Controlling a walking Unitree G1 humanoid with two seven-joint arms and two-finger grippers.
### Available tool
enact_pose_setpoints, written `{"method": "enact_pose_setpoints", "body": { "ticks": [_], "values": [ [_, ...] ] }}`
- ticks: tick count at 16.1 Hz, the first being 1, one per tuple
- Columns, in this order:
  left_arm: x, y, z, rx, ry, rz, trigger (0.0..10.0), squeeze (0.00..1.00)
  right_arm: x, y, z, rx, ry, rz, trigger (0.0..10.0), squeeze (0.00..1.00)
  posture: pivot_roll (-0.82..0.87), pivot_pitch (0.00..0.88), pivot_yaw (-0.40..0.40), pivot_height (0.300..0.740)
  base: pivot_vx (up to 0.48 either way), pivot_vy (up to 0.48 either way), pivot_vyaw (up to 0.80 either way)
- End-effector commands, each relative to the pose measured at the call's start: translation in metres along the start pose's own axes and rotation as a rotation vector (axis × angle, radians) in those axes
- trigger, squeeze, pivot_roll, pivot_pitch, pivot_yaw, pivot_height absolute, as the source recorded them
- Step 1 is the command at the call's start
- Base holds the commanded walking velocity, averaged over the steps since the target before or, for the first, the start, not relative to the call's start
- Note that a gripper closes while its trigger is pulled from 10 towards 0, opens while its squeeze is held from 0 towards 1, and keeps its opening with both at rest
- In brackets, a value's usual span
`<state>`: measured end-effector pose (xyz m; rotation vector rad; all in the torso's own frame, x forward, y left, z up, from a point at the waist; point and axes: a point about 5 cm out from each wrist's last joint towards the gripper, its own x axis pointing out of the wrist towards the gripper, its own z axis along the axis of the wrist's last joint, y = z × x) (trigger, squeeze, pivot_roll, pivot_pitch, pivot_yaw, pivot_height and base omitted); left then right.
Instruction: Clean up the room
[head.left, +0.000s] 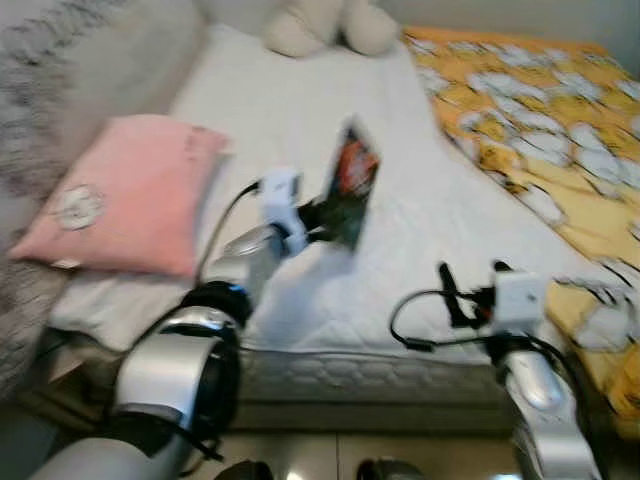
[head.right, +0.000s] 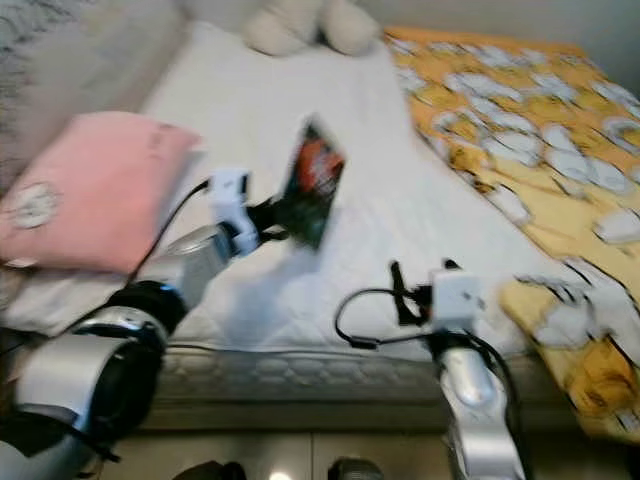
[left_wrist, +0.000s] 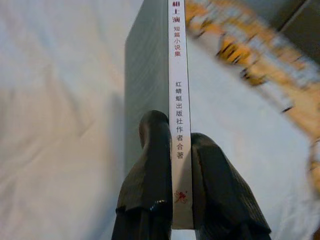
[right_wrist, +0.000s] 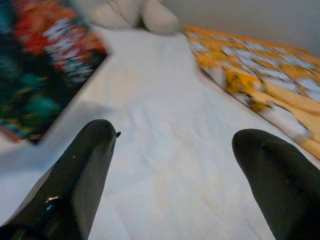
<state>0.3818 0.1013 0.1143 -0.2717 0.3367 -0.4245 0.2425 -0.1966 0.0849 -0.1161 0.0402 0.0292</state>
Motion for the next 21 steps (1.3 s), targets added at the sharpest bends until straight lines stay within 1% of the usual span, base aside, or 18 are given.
{"method": "enact_pose_setpoints", "body": {
  "ticks": [1,2,4,6,7,9,10,11,12,13,14,21],
  "values": [
    [0.0,0.003,0.008,0.008,-0.027,0.028,10.0,0.0,-0.002,-0.004,0.008,-0.008,-0.009,-0.009,10.0,0.0,-0.33,0.132,0.001,0.74,0.0,0.0,0.0],
    [-0.001,0.006,0.006,0.012,-0.02,0.039,10.0,0.0,-0.004,-0.006,0.008,-0.009,-0.006,-0.013,10.0,0.0,-0.33,0.132,0.003,0.74,0.0,0.0,0.0],
    [-0.008,0.022,0.005,0.049,-0.002,0.111,10.0,0.0,-0.007,-0.006,0.01,-0.012,-0.001,-0.025,10.0,0.0,-0.34,0.129,0.024,0.74,0.0,0.0,0.0],
    [-0.017,0.042,0.012,0.1,-0.007,0.18,10.0,0.0,-0.007,-0.002,0.01,0.006,0.005,-0.039,10.0,0.0,-0.32,0.116,0.033,0.74,0.0,0.0,0.0],
    [-0.022,0.051,0.018,0.108,-0.02,0.202,10.0,0.0,-0.006,0.0,0.01,0.013,0.008,-0.038,10.0,0.0,-0.31,0.112,0.029,0.74,0.0,0.0,0.0],
    [-0.035,0.072,0.026,0.139,-0.036,0.282,10.0,0.0,0.001,0.006,0.01,0.027,0.011,-0.017,10.0,0.0,-0.26,0.118,0.01,0.74,0.0,0.0,0.0],
    [-0.037,0.076,0.027,0.149,-0.036,0.298,10.0,0.0,0.002,0.006,0.011,0.029,0.012,-0.013,10.0,0.0,-0.26,0.118,0.01,0.74,0.0,0.0,0.0],
    [-0.045,0.088,0.026,0.154,-0.03,0.332,10.0,0.0,0.005,0.008,0.01,0.027,0.021,0.009,10.0,0.0,-0.24,0.124,-0.002,0.74,0.0,0.0,0.0],
    [-0.05,0.093,0.023,0.155,-0.019,0.351,10.0,0.0,0.006,0.009,0.01,0.025,0.025,0.019,10.0,0.0,-0.22,0.141,-0.017,0.74,0.0,0.0,0.0],
    [-0.051,0.095,0.022,0.153,-0.015,0.356,10.0,0.0,0.006,0.009,0.01,0.025,0.026,0.021,10.0,0.0,-0.22,0.141,-0.017,0.74,0.0,0.0,0.0],
    [-0.055,0.1,0.018,0.146,-0.002,0.373,10.0,0.0,0.005,0.009,0.011,0.019,0.031,0.033,10.0,0.0,-0.22,0.156,-0.027,0.74,0.0,0.0,0.0],
    [-0.055,0.1,0.018,0.146,-0.002,0.373,10.0,0.0,0.005,0.009,0.011,0.019,0.031,0.033,10.0,0.0,-0.22,0.156,-0.027,0.74,0.0,0.0,0.0]
  ]
}}
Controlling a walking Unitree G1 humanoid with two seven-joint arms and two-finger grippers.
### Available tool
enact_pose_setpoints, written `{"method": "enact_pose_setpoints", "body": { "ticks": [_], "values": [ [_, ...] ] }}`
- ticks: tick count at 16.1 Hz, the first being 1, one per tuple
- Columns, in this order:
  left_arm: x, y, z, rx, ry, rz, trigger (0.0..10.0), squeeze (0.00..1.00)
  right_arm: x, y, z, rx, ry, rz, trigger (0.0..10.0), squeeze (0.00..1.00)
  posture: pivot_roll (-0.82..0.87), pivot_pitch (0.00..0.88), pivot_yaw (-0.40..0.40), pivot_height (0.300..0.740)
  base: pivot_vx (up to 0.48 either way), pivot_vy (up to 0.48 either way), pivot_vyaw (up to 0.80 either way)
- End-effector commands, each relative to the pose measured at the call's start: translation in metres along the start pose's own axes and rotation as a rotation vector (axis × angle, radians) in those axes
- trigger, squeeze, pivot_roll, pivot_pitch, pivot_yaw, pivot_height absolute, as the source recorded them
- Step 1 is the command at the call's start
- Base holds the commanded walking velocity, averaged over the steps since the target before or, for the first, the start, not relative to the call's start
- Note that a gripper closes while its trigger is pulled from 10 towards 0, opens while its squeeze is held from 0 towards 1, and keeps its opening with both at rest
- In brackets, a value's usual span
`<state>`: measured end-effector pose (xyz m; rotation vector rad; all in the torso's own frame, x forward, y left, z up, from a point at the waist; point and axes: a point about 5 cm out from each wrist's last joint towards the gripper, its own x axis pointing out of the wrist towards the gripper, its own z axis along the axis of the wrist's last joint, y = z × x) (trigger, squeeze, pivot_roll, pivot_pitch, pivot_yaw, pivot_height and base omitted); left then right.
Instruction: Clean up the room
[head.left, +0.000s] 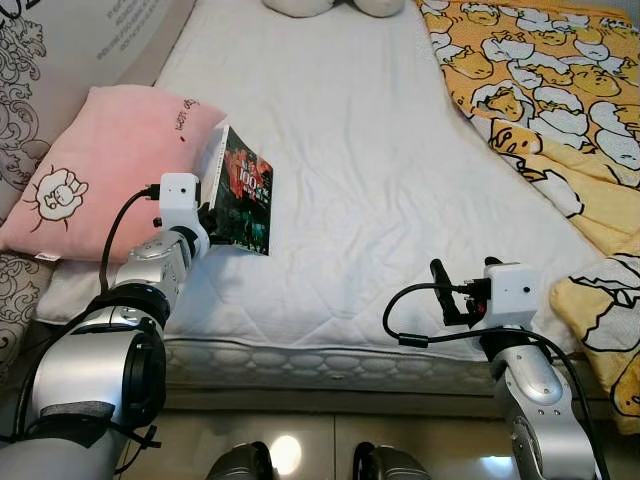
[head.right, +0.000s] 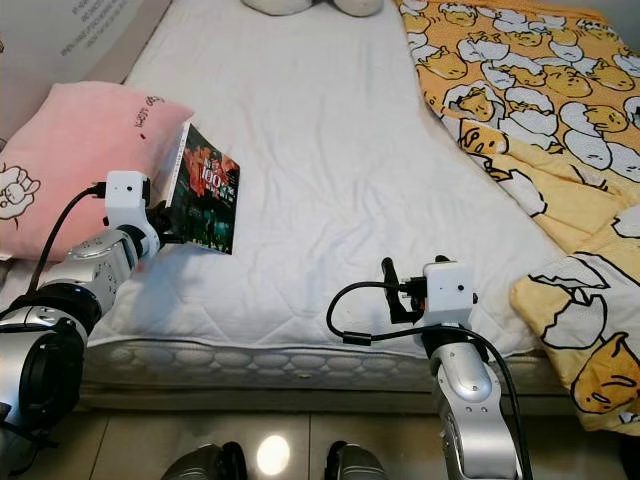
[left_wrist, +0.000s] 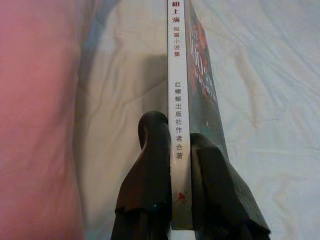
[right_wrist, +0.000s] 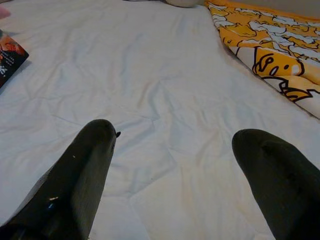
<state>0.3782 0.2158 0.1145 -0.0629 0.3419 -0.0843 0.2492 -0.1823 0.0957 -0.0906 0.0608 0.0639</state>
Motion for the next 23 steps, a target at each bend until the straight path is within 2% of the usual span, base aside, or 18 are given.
{"method": "enact_pose_setpoints", "body": {
  "ticks": [1,9,10,11,16,18,21,22,23],
  "values": [
    [-0.001,0.001,-0.003,-0.001,0.002,0.004,10.0,0.0,-0.001,-0.003,-0.002,-0.006,0.013,-0.004,10.0,0.0,-0.22,0.156,-0.027,0.74,0.0,0.0,0.0],
    [-0.001,0.001,-0.003,-0.001,0.002,0.004,10.0,0.0,-0.001,-0.003,-0.002,-0.006,0.013,-0.004,10.0,0.0,-0.22,0.156,-0.027,0.74,0.0,0.0,0.0],
    [-0.001,0.004,0.001,0.115,0.017,-0.001,10.0,1.0,-0.004,-0.003,-0.002,-0.01,0.024,0.001,10.0,0.0,-0.25,0.155,-0.015,0.74,0.0,0.0,0.0],
    [-0.001,0.004,0.007,0.235,0.026,-0.009,10.0,1.0,-0.006,-0.002,-0.003,-0.004,0.028,0.001,10.0,0.0,-0.25,0.152,-0.014,0.74,0.0,0.0,0.0],
    [-0.001,0.001,-0.003,0.234,0.052,-0.014,10.0,1.0,-0.006,0.0,-0.002,0.009,0.021,0.013,10.0,0.0,-0.25,0.14,-0.015,0.74,0.0,0.0,0.0],
    [0.0,-0.001,-0.005,0.274,0.059,-0.012,10.0,1.0,-0.007,0.001,-0.002,0.008,0.023,0.02,10.0,0.0,-0.25,0.138,-0.016,0.74,0.0,0.0,0.0],
    [0.002,-0.008,0.005,0.46,0.03,-0.041,10.0,1.0,-0.007,0.002,-0.003,0.007,0.025,0.024,10.0,0.0,-0.25,0.124,-0.017,0.74,0.0,0.0,0.0],
    [0.002,-0.009,0.012,0.567,0.012,-0.043,10.0,1.0,-0.007,0.002,-0.003,0.007,0.025,0.027,10.0,0.0,-0.25,0.124,-0.017,0.74,0.0,0.0,0.0],
    [0.003,-0.009,0.016,0.607,0.005,-0.042,10.0,1.0,-0.007,0.002,-0.003,0.007,0.025,0.028,10.0,0.0,-0.25,0.124,-0.017,0.74,0.0,0.0,0.0]
  ]
}}
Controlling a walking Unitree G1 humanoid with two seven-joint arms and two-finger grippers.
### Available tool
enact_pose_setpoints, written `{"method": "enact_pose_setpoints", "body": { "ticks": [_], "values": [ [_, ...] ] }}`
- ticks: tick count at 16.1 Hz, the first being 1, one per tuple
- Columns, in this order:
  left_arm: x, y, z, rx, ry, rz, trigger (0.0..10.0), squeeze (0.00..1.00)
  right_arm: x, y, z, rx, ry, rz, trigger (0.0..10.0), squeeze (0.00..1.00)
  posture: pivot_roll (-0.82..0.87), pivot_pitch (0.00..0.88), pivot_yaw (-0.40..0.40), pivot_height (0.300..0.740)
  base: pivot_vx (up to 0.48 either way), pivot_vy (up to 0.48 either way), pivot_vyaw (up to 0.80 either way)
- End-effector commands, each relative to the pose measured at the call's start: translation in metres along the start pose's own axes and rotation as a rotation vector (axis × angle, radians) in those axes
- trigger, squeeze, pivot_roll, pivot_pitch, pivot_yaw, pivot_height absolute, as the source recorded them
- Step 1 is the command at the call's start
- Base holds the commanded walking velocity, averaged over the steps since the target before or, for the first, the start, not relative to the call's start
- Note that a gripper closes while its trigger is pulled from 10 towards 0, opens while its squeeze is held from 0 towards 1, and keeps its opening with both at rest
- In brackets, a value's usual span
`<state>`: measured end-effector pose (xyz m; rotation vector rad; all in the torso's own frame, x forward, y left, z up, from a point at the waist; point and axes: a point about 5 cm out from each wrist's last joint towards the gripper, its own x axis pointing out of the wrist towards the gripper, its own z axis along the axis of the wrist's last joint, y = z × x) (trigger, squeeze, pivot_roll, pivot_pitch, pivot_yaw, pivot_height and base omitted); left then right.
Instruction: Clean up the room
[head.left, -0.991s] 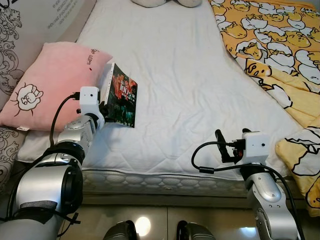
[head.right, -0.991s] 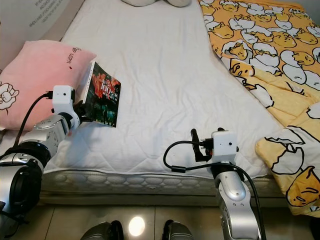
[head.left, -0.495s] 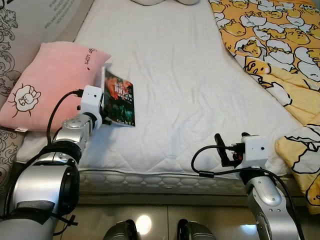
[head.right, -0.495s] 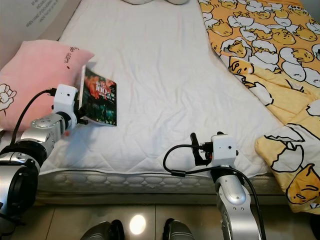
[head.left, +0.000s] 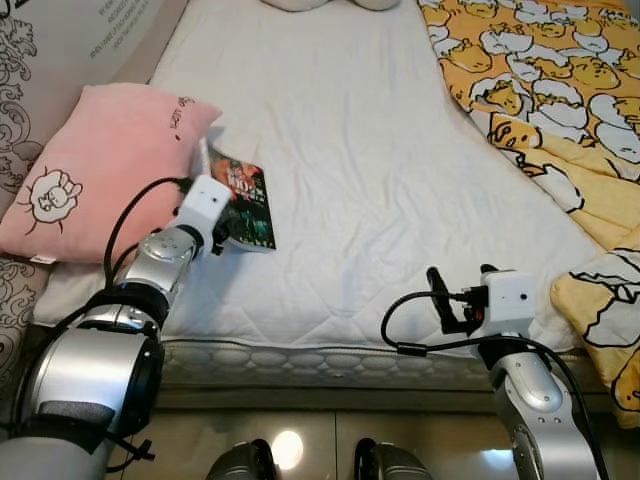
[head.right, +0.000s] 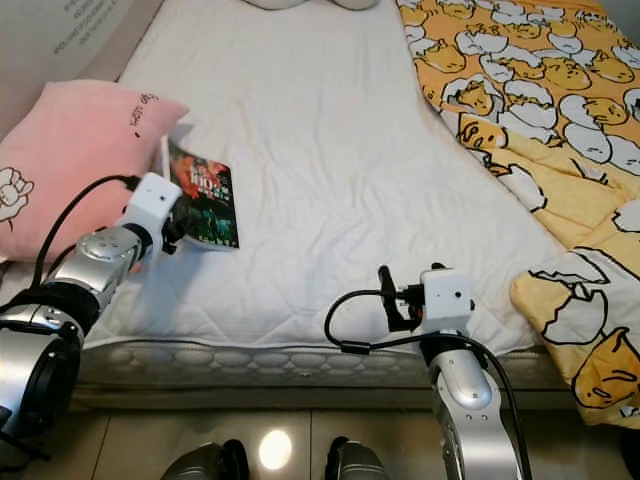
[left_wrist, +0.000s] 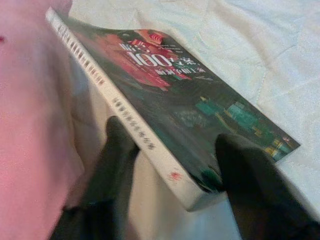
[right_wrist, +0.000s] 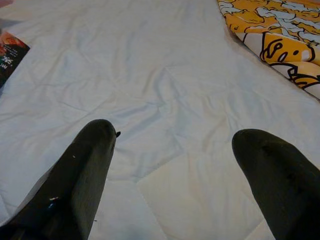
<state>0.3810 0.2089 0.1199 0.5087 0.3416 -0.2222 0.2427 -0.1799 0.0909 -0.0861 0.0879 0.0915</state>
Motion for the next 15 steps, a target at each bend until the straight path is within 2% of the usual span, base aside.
{"method": "enact_pose_setpoints", "body": {
  "ticks": [1,3,7,8,10,11,15],
  "values": [
    [0.0,0.009,0.014,0.145,-0.031,0.022,10.0,1.0,0.0,0.001,0.002,0.006,-0.002,0.003,10.0,0.0,-0.25,0.124,-0.017,0.74,0.0,0.0,0.0],
    [0.0,0.012,0.016,0.25,-0.031,0.033,10.0,1.0,0.0,0.003,0.001,0.009,-0.002,0.006,10.0,0.0,-0.25,0.124,-0.017,0.74,0.0,0.0,0.0],
    [-0.003,0.018,0.012,0.338,-0.012,0.058,10.0,1.0,0.0,0.002,0.002,0.008,-0.002,0.003,10.0,0.0,-0.25,0.126,-0.009,0.74,0.0,0.0,0.0],
    [-0.004,0.019,0.008,0.404,0.01,0.065,10.0,1.0,0.0,0.001,0.002,0.006,-0.001,0.001,10.0,0.0,-0.25,0.127,-0.009,0.74,0.0,0.0,0.0],
    [-0.006,0.025,0.001,0.478,0.04,0.1,10.0,1.0,0.0,0.0,0.002,0.004,0.0,-0.001,10.0,0.0,-0.25,0.13,-0.011,0.74,0.0,0.0,0.0],
    [-0.009,0.032,-0.001,0.537,0.055,0.135,10.0,1.0,0.0,0.0,0.002,0.003,0.0,-0.002,10.0,0.0,-0.25,0.131,-0.009,0.74,0.0,0.0,0.0],
    [-0.009,0.032,-0.001,0.537,0.055,0.135,10.0,1.0,0.0,0.0,0.002,0.003,0.0,-0.002,10.0,0.0,-0.25,0.131,-0.009,0.74,0.0,0.0,0.0]
  ]
}}
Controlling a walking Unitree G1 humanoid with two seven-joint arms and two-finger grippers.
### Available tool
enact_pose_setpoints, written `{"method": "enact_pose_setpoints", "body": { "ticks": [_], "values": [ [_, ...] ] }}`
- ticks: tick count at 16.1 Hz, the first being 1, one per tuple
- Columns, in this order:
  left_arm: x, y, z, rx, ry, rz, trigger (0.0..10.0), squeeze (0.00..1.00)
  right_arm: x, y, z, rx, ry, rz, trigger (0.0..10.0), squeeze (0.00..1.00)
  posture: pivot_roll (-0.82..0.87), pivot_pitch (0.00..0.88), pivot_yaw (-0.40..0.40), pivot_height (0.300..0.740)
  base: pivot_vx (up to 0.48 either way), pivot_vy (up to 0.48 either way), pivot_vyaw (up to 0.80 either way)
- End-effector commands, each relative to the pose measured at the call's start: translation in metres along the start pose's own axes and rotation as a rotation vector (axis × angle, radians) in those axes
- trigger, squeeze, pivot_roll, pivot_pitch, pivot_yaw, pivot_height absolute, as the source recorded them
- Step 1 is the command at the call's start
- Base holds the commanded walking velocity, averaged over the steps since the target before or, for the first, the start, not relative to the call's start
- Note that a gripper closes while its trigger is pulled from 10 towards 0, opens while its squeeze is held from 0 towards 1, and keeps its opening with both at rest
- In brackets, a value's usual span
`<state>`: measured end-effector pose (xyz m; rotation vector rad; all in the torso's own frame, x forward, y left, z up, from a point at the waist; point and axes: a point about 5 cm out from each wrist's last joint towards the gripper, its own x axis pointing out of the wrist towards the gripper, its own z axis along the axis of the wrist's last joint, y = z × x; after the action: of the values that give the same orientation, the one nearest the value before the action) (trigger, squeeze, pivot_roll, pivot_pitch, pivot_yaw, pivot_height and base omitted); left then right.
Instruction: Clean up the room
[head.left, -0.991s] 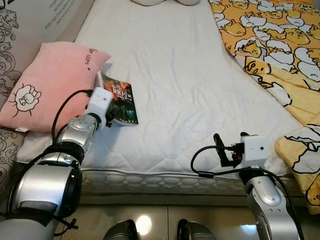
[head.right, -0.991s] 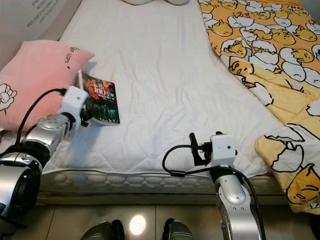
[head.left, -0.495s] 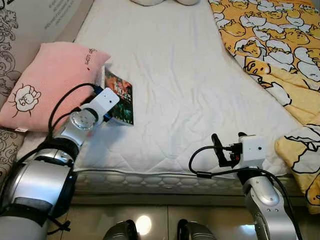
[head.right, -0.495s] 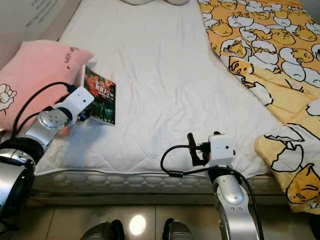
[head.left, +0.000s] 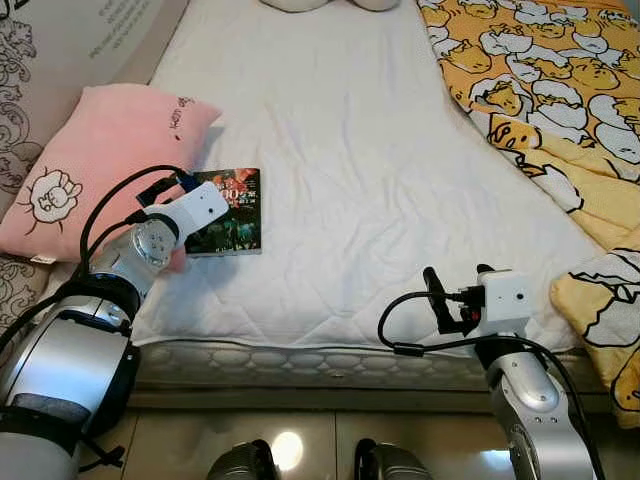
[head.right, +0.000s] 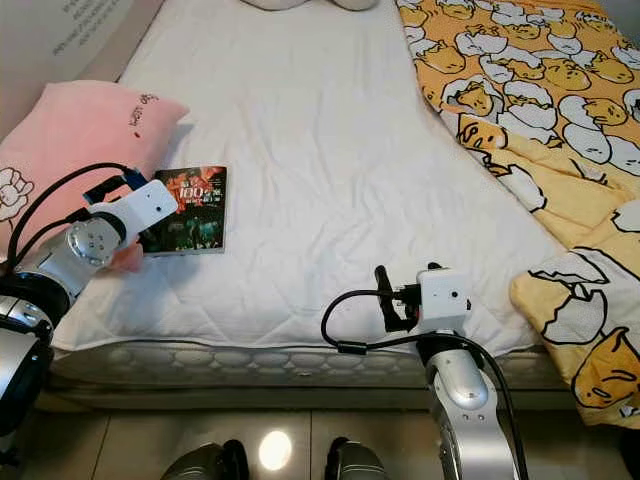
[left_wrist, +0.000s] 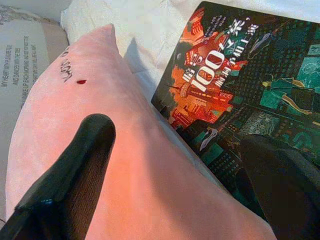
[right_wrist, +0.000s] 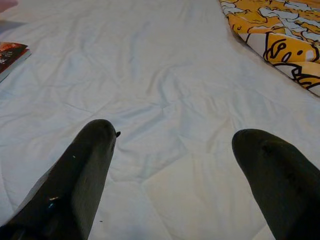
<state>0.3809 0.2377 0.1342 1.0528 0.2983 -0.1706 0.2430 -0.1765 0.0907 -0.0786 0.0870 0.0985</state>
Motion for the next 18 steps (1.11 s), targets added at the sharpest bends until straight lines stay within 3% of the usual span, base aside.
{"method": "enact_pose_setpoints", "body": {
  "ticks": [1,12,13,14,15,18],
  "values": [
    [0.0,0.002,0.001,0.012,0.003,0.004,10.0,1.0,0.0,-0.003,0.002,-0.004,0.002,-0.009,10.0,0.0,-0.25,0.131,-0.009,0.74,0.0,0.0,0.0],
    [0.0,0.002,0.001,0.012,0.003,0.004,10.0,1.0,0.0,-0.003,0.002,-0.004,0.002,-0.009,10.0,0.0,-0.25,0.131,-0.009,0.74,0.0,0.0,0.0],
    [-0.005,-0.046,0.043,-0.411,-0.232,0.004,10.0,0.0,0.011,-0.003,0.009,0.026,-0.047,-0.016,10.0,0.0,-0.05,0.0,-0.022,0.74,0.0,0.0,0.0],
    [-0.04,-0.077,0.071,-1.047,-0.458,0.006,10.0,0.0,0.026,-0.002,0.019,0.062,-0.106,-0.018,10.0,0.0,-0.04,0.0,-0.028,0.74,0.0,0.0,0.0],
    [-0.049,-0.078,0.072,-1.16,-0.5,0.026,10.0,0.0,0.03,-0.002,0.021,0.069,-0.118,-0.015,10.0,0.0,-0.04,0.0,-0.031,0.74,0.0,0.0,0.0],
    [-0.045,-0.081,0.061,-1.124,-0.458,0.055,10.0,0.0,0.035,0.0,0.023,0.067,-0.122,0.003,10.0,0.0,-0.04,0.0,-0.034,0.74,0.0,0.0,0.0]
  ]
}}
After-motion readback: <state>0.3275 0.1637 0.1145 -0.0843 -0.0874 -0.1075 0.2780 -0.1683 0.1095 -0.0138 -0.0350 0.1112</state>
